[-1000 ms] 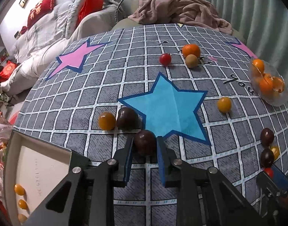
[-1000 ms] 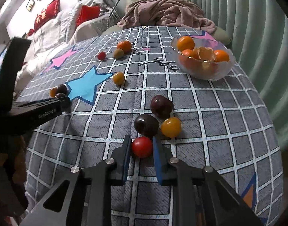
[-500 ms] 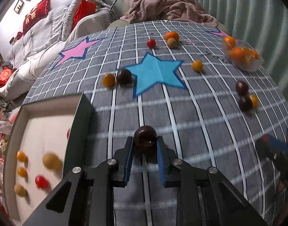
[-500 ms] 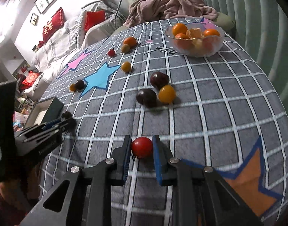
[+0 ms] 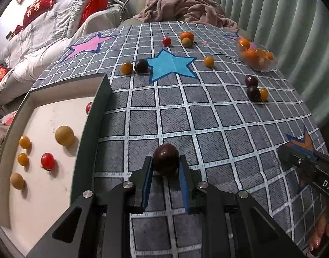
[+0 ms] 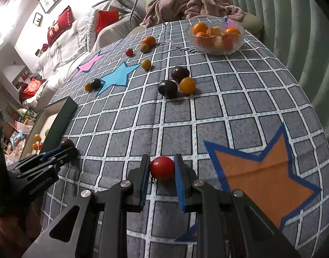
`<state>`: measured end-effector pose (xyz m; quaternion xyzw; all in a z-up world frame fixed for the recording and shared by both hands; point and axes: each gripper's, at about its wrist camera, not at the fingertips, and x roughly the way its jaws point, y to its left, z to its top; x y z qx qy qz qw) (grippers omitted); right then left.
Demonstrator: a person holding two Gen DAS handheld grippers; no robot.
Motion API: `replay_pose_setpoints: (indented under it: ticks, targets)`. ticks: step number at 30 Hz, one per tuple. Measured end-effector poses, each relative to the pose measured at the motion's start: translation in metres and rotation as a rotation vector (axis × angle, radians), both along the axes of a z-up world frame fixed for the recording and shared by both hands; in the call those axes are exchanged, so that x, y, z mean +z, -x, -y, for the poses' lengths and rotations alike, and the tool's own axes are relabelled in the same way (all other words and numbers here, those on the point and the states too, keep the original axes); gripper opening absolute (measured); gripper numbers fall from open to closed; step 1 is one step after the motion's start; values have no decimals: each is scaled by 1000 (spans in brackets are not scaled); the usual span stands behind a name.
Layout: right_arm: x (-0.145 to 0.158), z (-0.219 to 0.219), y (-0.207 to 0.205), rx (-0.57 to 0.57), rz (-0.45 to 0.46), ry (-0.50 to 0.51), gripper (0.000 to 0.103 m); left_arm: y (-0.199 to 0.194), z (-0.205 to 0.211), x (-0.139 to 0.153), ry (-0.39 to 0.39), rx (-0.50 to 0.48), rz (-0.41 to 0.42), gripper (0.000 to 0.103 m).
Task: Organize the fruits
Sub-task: 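Carry the red tomato in the right tool while the left tool carries the dark fruit to the tray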
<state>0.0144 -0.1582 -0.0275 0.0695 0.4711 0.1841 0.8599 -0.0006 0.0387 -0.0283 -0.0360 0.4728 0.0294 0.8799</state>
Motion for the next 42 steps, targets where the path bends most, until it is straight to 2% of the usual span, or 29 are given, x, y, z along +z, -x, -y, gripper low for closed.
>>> replay_pose_setpoints:
  ticks: [8,21,32,42]
  targets:
    - [15,-7,8,12,11,-2,25,19,-7,23,17,-6,42,25]
    - [37,-42,17,73,21,5,25,42,-40,43,28,55,72,25]
    - [57,-93,17,168,30,9,25,55,-89,53,35,133,103,25]
    - [70,-159,13,293,24,15,25,61,-145,47,20,227,83,25]
